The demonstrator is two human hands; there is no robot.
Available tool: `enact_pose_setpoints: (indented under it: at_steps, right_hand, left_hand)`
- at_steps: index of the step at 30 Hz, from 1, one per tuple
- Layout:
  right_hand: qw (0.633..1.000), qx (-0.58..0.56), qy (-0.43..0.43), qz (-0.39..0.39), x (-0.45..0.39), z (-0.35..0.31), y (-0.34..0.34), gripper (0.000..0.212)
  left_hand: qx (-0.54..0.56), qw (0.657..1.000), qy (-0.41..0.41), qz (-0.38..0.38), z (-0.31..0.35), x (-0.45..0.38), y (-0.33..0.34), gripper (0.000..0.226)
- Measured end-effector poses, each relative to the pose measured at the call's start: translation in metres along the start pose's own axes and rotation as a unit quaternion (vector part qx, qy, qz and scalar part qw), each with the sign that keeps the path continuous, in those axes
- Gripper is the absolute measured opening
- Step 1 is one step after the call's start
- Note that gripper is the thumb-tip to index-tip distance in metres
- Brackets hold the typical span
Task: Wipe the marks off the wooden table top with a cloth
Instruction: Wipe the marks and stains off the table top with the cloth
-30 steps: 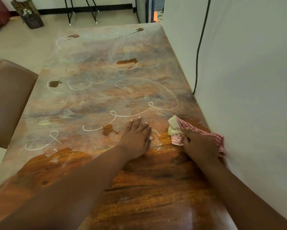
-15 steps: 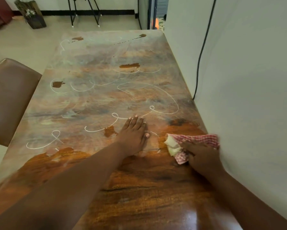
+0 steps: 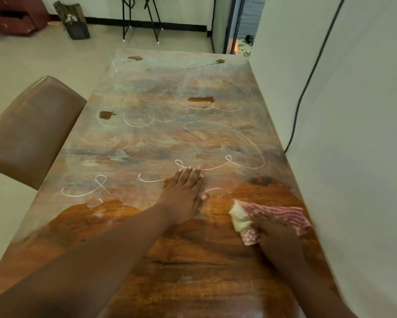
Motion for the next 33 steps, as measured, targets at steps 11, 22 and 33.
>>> enact_pose_setpoints:
  at_steps: [11, 22, 33]
  right_hand:
    - [0.967, 0.088, -0.194, -0.142, -0.022, -0.125, 0.056, 0.050]
    - [0.986, 0.139, -0.043, -0.081, -0.047, -0.185, 0.073, 0.047]
    - [0.977, 0.185, 0.006, -0.103, -0.047, -0.169, 0.061, 0.057]
  left_hand:
    - [0.032, 0.999, -0.034, -0.004, -0.059, 0.036, -0.002, 0.077]
    - [0.043, 0.997, -0.061, -0.019, -0.119, 0.069, -0.002, 0.091]
    - [0.056, 0.994, -0.088, -0.015, -0.159, 0.096, -0.004, 0.100]
Point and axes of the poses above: each hand's wrist, its own x-axis away from the middle knuckle, its own y-axis out of the palm, z = x × y, the point moved 2 cm from there along -x, towards the middle knuckle, and after that the axes turned 9 degrees about z, right-handed, at the moved point
